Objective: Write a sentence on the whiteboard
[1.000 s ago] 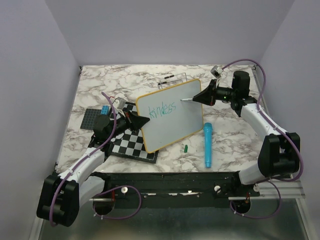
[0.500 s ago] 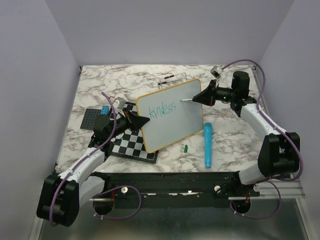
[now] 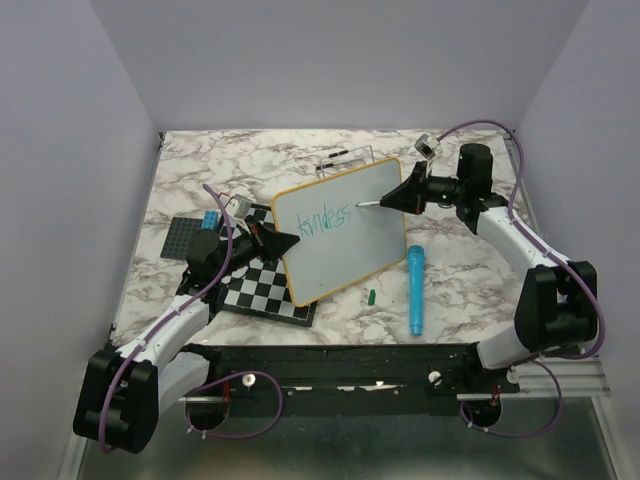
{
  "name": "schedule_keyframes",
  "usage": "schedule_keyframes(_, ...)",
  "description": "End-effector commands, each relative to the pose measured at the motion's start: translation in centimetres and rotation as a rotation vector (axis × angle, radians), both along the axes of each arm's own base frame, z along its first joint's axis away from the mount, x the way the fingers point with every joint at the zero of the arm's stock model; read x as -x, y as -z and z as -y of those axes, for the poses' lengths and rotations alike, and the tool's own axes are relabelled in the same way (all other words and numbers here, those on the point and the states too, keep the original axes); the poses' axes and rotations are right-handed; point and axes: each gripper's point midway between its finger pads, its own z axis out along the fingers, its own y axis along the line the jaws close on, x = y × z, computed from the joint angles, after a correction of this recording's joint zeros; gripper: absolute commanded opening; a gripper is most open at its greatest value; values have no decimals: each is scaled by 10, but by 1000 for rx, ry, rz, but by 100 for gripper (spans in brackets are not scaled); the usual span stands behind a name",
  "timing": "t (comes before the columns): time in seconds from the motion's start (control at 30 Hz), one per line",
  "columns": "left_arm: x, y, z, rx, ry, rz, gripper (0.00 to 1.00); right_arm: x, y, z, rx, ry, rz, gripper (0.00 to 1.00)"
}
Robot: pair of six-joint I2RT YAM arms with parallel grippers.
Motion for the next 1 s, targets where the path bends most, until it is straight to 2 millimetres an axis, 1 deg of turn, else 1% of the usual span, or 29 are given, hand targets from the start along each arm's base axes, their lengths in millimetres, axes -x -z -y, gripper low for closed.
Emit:
schedule_keyframes(0.0,4,-23,5,5,37,110,0,-1,0,-8,-1,-34,8,1)
schedule_keyframes(0.13,4,-22,5,3,39,107,0,0,2,-7,13,-32,14,1)
schedule_keyframes(0.17,4,-22,5,2,38,108,0,2,6,-6,22,-25,-11,1)
schedule_keyframes(0.23,5,-22,5,2,40,110,0,2,7,-4,34,-10,-16,1)
schedule_keyframes(0.47,5,-24,5,3,37,113,0,-5,8,6,68,61,-15,1)
schedule_keyframes(0.63,6,-25,5,2,38,117,0,-5,14,14,84,83,-36,1)
schedule_keyframes(0.83,5,-25,4,1,37,116,0,2,21,12,86,48,-69,1)
schedule_keyframes(0.97,5,-24,5,0,38,113,0,7,20,7,63,4,-85,1)
